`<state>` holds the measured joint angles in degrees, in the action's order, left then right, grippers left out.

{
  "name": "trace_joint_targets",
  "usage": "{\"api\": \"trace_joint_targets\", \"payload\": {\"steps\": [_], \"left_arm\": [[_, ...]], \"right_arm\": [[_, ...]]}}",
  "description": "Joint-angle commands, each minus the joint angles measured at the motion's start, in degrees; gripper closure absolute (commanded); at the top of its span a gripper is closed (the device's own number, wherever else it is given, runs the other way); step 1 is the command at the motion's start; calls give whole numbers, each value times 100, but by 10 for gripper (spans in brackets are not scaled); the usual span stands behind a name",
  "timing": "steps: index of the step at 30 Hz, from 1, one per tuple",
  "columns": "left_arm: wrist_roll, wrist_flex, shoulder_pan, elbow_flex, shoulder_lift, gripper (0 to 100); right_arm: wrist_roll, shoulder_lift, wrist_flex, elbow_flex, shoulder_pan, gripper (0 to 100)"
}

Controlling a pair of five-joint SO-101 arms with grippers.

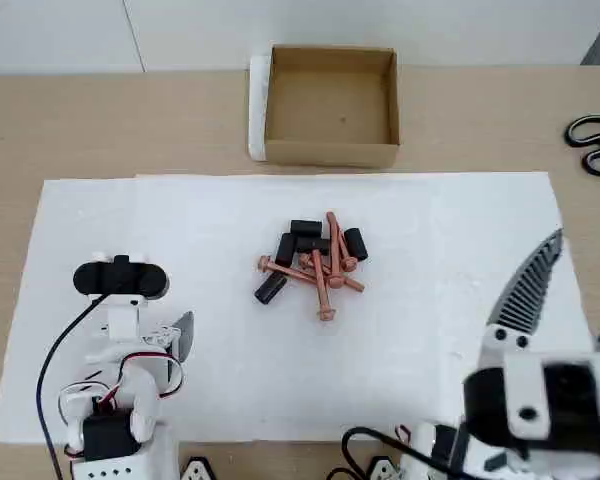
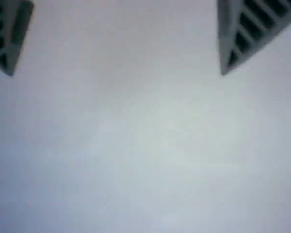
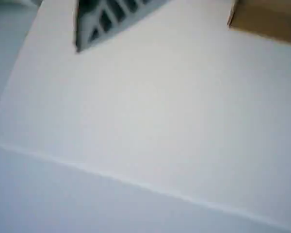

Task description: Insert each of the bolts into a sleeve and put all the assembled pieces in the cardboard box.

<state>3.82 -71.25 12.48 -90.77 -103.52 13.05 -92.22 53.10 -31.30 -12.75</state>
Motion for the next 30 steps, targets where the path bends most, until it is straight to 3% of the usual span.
{"api": "trace_joint_targets", "payload": {"steps": [1,7,14,19,27,30], "left_arm": [[9,290,-35,-40,-53,747],[44,290,9,154,-26,747],[554,299,9,1182,-18,747],[545,308,18,1886,185,747],[519,264,264,4075,2989,747],[510,-132,220,5130,4246,747]], "right_arm": [[-132,1059,-101,1046,-31,778],[-686,3363,593,2207,119,778],[-712,6325,2264,3182,1305,778],[-703,7609,2844,3253,2114,778],[-695,8338,2993,3253,2448,778],[-721,8338,3064,3235,2448,778]]}}
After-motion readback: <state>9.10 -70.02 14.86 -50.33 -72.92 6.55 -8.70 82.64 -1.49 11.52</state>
